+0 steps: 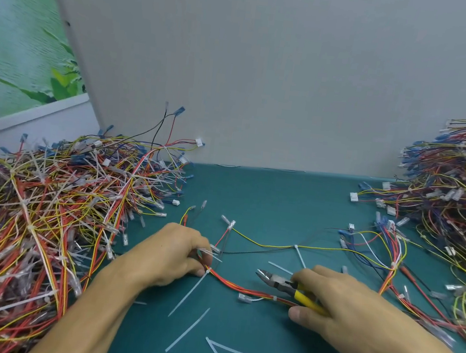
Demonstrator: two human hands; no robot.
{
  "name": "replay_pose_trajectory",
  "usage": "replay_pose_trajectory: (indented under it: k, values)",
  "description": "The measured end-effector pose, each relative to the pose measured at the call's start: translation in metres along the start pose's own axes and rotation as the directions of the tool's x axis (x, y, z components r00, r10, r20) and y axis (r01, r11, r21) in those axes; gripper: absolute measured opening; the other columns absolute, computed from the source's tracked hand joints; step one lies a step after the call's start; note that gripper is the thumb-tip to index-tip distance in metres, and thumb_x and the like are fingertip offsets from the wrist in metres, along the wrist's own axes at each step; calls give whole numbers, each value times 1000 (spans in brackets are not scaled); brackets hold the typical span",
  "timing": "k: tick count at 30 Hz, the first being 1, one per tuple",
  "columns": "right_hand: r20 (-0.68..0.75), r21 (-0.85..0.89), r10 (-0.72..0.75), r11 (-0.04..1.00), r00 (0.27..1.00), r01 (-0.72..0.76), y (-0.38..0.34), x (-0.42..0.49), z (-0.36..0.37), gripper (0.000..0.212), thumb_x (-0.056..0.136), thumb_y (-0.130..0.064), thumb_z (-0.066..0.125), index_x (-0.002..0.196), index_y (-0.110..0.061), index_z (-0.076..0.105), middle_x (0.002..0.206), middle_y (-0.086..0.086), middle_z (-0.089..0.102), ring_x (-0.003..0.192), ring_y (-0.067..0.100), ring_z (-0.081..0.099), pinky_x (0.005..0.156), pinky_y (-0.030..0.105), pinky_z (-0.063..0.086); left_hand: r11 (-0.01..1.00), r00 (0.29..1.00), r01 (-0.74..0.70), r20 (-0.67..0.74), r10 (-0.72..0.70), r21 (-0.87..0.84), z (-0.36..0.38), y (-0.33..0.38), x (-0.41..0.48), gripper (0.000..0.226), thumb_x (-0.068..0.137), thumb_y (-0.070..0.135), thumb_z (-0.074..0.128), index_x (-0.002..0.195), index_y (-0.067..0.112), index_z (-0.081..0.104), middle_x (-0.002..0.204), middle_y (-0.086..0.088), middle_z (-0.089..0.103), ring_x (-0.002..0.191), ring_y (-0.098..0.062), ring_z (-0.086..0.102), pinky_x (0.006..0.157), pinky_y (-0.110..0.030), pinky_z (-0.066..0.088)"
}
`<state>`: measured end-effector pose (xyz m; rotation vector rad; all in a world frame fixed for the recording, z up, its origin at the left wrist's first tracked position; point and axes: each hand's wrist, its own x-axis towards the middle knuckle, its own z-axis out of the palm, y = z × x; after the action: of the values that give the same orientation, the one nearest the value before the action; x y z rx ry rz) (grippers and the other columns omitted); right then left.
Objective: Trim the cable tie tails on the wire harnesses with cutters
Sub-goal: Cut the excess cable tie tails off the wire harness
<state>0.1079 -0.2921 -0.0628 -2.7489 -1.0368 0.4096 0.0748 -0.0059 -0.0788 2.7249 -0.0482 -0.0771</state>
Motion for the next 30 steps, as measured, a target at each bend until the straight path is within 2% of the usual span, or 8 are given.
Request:
replay_pose_trajectory:
  k: [8, 12, 15, 18, 22, 25, 27, 30]
  values:
    - [-19, 15, -7, 1000, 1000, 8, 3, 3, 3, 29, 94, -58, 42, 108, -33, 43, 100, -14, 44, 101, 14, 49, 89, 33, 41, 981, 999, -7, -41, -1, -196, 4, 4, -2, 26, 64, 29, 87, 72, 41, 66, 72, 18, 68, 72, -1, 65, 74, -31, 54]
    - [-39, 49, -1, 999, 999, 3, 4, 3, 4, 28, 93, -56, 46, 108, -33, 44, 100, -13, 46, 100, 12, 50, 88, 33, 42, 986, 979, -132, -171, 114, -99, 11, 10, -3, 28, 67, 47, 79, 88, 35, 67, 79, 18, 66, 74, 2, 59, 72, -25, 49]
    - [-59, 52, -5, 999, 998, 8, 4, 3, 5, 31, 89, -56, 52, 108, -32, 46, 99, -14, 47, 97, 12, 51, 84, 31, 43, 980, 954, -198, -238, 183, -37, 13, 14, -5, 28, 71, 54, 71, 85, 29, 71, 77, 12, 66, 70, -2, 57, 67, -27, 48]
    - [-85, 58, -6, 998, 996, 11, 4, 3, 6, 29, 89, -56, 52, 106, -33, 46, 97, -14, 46, 97, 11, 50, 81, 31, 43, 982, 965, -187, -192, 181, -15, 13, 12, -4, 30, 69, 55, 75, 82, 28, 75, 75, 9, 64, 72, -7, 60, 67, -29, 48]
    - [-104, 72, -4, 997, 995, 12, 3, 2, 7, 29, 90, -56, 51, 108, -33, 46, 98, -14, 46, 99, 13, 51, 81, 31, 42, 994, 992, -100, -82, 97, -36, 12, 8, -5, 51, 50, 68, 76, 87, 33, 72, 79, 17, 63, 83, 4, 58, 73, -19, 47]
    - [-158, 39, 1, 999, 987, 6, -3, -2, 7, 31, 91, -58, 48, 111, -34, 44, 102, -15, 45, 103, 15, 51, 84, 33, 41, 995, 999, -46, -26, 44, -88, 12, 7, -5, 59, 41, 69, 77, 89, 35, 69, 83, 21, 63, 85, 10, 57, 74, -13, 46]
    - [-254, 25, -20, 999, 967, 27, -12, -5, 8, 34, 91, -62, 44, 112, -36, 41, 103, -16, 44, 104, 12, 48, 82, 32, 38, 993, 998, -50, -28, 47, -108, 13, 8, -5, 56, 43, 71, 74, 85, 33, 70, 81, 18, 63, 81, 9, 57, 70, -12, 44]
    - [-358, 146, -68, 981, 931, 127, -31, -7, 14, 37, 87, -66, 45, 113, -40, 40, 104, -19, 46, 99, 4, 45, 83, 30, 38, 989, 997, -69, -53, 63, -132, 13, 10, -5, 48, 54, 73, 65, 76, 31, 70, 75, 11, 63, 72, 0, 57, 64, -19, 43]
